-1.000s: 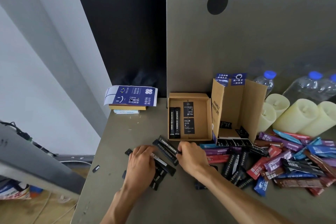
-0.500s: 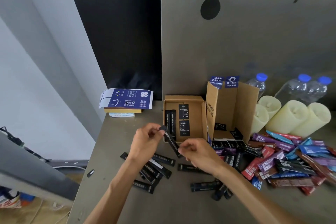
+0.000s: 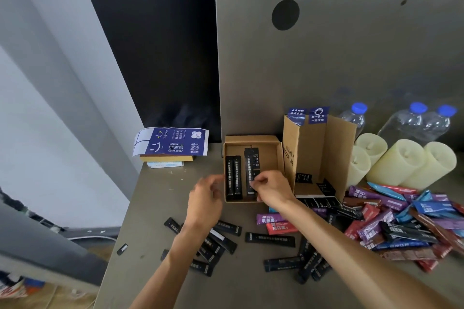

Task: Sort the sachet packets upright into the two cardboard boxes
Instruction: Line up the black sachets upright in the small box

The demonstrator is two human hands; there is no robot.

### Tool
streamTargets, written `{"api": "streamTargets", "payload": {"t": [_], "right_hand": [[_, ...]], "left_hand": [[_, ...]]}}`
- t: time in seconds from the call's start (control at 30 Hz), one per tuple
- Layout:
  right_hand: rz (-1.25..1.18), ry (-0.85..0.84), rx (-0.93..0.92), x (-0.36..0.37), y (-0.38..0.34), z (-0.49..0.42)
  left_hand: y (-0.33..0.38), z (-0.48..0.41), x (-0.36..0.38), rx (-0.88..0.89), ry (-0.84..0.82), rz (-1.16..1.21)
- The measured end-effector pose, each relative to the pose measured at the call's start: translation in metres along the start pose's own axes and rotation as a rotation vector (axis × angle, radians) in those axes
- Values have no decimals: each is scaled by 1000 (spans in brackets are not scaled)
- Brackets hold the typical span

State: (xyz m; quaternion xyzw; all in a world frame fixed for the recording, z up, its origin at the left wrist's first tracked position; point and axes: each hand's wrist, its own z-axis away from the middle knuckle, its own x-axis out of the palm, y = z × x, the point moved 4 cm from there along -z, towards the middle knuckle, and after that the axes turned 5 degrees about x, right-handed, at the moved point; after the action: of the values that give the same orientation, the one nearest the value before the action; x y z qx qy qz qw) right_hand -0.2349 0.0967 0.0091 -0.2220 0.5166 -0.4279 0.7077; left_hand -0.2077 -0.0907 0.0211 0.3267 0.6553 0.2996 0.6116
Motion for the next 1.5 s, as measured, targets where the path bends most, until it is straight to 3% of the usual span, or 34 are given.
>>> {"api": "streamTargets", "payload": {"t": [0.13, 0.43, 0.8, 1.2, 1.5], "right_hand": [[57, -30, 54, 7, 1, -18], [173, -97, 63, 13, 1, -31], [217, -104, 34, 13, 2, -33], [172, -104, 87, 13, 7, -36], [140, -45, 10, 4, 3, -22]], "left_hand": [[-4, -4, 13, 132, -31, -193], [-16, -13, 32, 120, -141, -368], [-21, -9, 33, 152, -127, -369], [-13, 7, 21, 235, 21, -342], [-16, 33, 18, 189, 45, -325]]}}
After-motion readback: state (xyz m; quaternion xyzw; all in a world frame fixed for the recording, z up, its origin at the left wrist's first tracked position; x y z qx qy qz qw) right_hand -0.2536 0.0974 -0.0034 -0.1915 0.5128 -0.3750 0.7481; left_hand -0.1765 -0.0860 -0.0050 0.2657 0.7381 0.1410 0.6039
